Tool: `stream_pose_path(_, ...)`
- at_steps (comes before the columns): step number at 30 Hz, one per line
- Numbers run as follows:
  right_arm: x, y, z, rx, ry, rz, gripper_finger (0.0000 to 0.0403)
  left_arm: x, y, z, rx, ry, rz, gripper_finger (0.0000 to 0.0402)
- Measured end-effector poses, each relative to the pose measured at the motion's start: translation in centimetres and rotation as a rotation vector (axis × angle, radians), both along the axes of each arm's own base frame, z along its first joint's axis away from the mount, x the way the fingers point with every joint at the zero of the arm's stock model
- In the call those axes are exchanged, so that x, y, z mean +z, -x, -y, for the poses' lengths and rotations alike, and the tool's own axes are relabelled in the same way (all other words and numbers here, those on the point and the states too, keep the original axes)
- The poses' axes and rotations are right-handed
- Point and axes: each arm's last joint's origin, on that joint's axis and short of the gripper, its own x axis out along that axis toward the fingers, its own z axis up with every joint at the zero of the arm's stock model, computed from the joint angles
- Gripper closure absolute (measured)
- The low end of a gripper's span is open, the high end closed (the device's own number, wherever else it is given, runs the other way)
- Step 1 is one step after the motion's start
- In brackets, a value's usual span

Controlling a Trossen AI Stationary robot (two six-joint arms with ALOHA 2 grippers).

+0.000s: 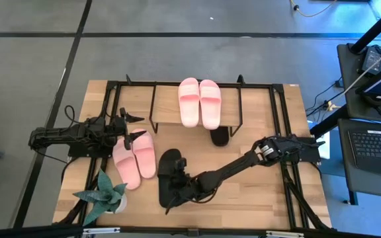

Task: Pick and place slides into the shelf
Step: Put the black slide under the shelf

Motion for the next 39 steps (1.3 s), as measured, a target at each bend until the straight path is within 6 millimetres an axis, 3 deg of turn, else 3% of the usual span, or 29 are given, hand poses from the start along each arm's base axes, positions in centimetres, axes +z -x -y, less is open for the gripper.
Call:
stream_pose_path(7, -0.3, -0.3, 1.4, -0.083, 0.002, 0.017, 0.0208, 0.0, 0.0, 0.0, 0.000, 0.000, 0.000, 0.0125)
stream_pose_path(19, -0.5, -0.6, 3.1, -0.112, 0.039, -0.028, 0.0383, 0.0, 0.0, 0.0, 0.000, -0.001, 0.000, 0.0125)
stream_pose_path(26, -0.2, 0.1, 3.4, -0.122, 0.067, -0.083, 0.0386, 0.0, 0.0, 0.0, 0.000, -0.001, 0.000, 0.0125)
stream_pose_path(35, 4.2, 4.0, 5.1, -0.364, 0.106, -0.123, 0.0386, 0.0, 0.0, 0.0, 0.000, -0.001, -0.001, 0.0125)
stream_pose_path(39, 5.1, 5.3, 5.1, -0.418, 0.143, -0.127, 0.0386, 0.0, 0.0, 0.0, 0.001, -0.001, 0.000, 0.0125)
